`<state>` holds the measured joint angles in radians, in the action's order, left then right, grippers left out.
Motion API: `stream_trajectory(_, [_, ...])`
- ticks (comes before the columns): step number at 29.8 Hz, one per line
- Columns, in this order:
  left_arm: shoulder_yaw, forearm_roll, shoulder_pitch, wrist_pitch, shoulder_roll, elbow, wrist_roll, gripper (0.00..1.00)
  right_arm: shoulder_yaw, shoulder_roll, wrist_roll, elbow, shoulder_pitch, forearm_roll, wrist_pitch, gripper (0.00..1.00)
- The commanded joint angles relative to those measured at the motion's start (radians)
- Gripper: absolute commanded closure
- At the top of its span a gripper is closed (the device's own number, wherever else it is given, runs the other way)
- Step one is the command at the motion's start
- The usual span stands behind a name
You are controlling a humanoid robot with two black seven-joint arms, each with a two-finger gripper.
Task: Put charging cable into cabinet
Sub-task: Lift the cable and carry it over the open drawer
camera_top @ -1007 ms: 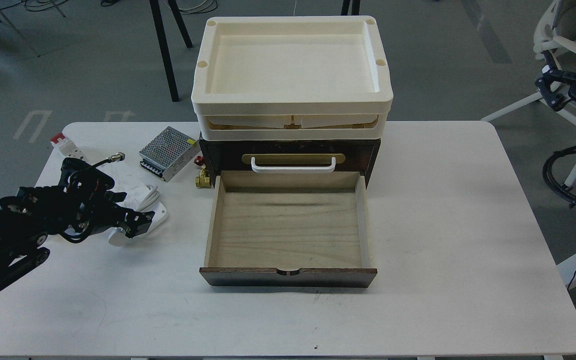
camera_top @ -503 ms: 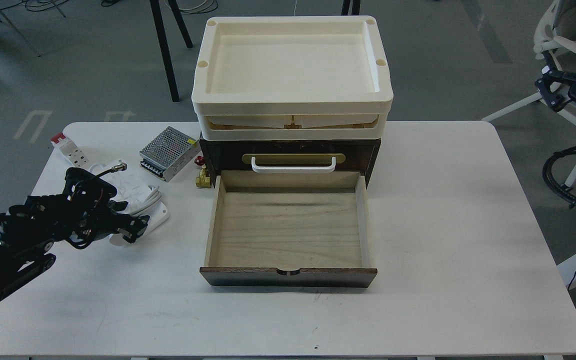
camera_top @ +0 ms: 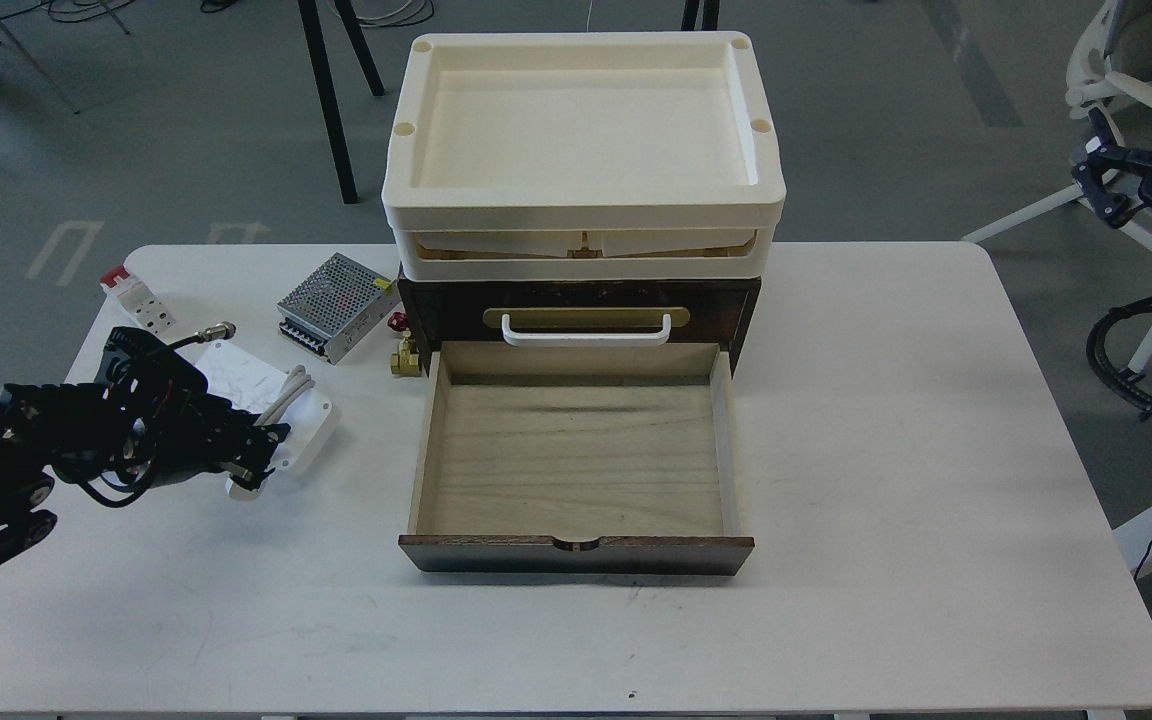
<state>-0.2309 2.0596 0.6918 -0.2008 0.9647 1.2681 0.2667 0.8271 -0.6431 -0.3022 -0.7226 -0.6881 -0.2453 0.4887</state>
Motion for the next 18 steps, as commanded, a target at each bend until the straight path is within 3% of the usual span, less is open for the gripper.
stream_trajectory(1, [-0.033, -0.009, 0.009, 0.011, 0.210, 0.250, 0.011, 0.98, 0.001, 0.000, 0.000, 0.002, 0.001, 0.000, 0.000, 0.00])
stream_trajectory(5, [-0.074, -0.083, 0.008, 0.055, 0.380, 0.480, 0.057, 0.98, 0.001, 0.000, 0.000, 0.003, 0.001, 0.001, 0.000, 0.00])
stream_trajectory(7, [-0.074, -0.137, 0.008, 0.099, 0.391, 0.504, 0.086, 0.98, 0.001, 0.000, 0.000, 0.005, 0.001, 0.001, 0.000, 0.00])
stream_trajectory(11, [-0.074, -0.180, -0.003, 0.167, 0.258, 0.498, 0.120, 0.98, 0.000, 0.000, 0.000, 0.011, 0.001, 0.001, 0.000, 0.00])
stream_trajectory(18, [-0.071, -0.306, 0.008, 0.150, 0.069, 0.498, 0.132, 0.98, 0.000, -0.012, 0.001, 0.015, 0.012, 0.001, 0.000, 0.00])
